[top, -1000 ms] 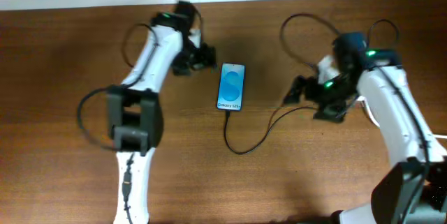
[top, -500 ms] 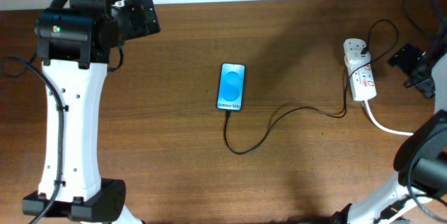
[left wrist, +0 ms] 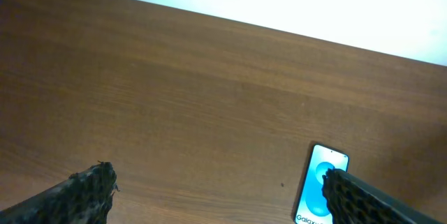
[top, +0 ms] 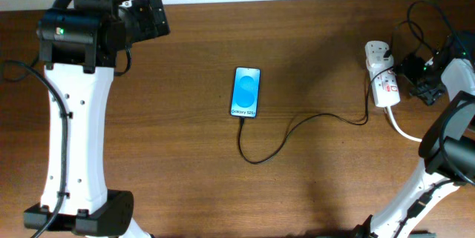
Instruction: Plug charger to phone and switch on socket
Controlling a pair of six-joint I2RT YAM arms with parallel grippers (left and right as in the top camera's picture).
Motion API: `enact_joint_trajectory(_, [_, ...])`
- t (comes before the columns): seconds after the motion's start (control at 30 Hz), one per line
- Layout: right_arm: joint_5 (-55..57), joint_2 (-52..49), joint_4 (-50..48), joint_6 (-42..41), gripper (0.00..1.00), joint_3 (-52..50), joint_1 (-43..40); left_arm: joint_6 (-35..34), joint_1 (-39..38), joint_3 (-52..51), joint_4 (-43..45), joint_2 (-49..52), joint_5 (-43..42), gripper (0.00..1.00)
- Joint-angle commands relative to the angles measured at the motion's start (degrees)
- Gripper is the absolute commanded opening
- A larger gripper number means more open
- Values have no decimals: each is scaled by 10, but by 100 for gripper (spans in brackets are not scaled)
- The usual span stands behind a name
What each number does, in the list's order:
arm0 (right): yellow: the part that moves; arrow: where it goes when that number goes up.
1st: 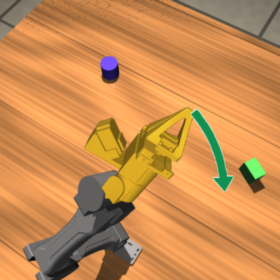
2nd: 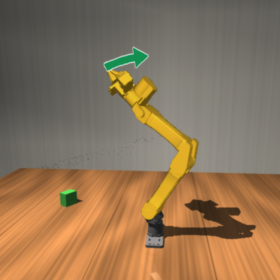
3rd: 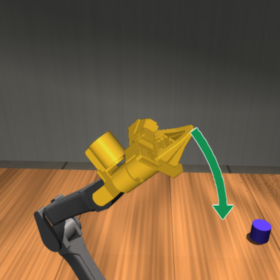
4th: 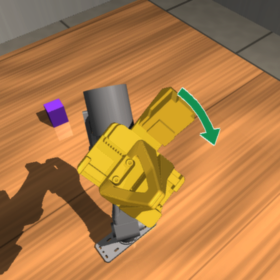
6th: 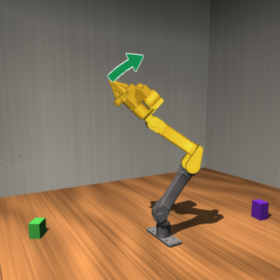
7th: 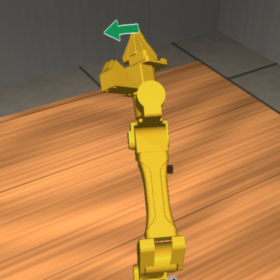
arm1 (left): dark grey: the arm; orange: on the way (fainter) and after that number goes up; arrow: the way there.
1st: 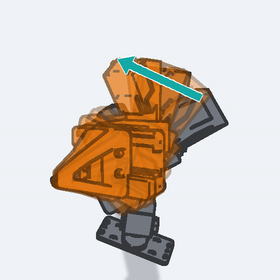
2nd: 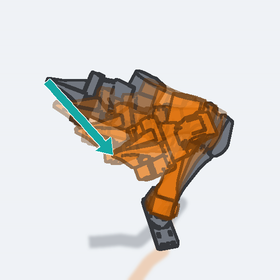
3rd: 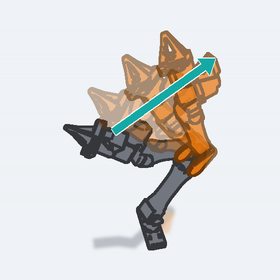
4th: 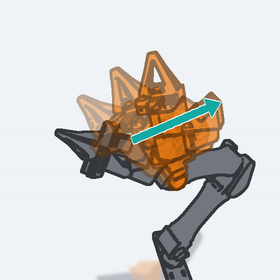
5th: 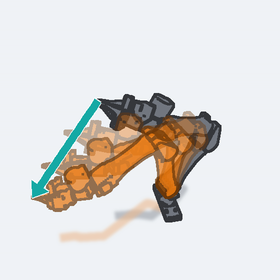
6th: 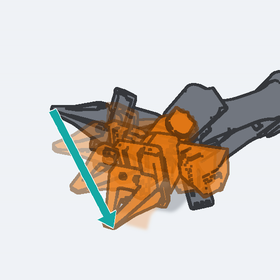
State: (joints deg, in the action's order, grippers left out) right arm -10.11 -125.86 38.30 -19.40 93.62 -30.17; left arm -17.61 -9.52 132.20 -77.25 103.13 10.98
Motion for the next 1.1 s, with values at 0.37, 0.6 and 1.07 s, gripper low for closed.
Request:
enact_joint_trajectory(0.37, [-10,-13,5,10,98,-5,13,1,0,-2,-21,-2,7,99])
enact_joint_trajectory(0.6, [29,-13,7,9,98,-5,13,1,-1,-2,-21,-2,6,99])
enact_joint_trajectory(1.07, [9,-48,18,29,98,-5,13,1,-1,-2,-21,-2,6,99])
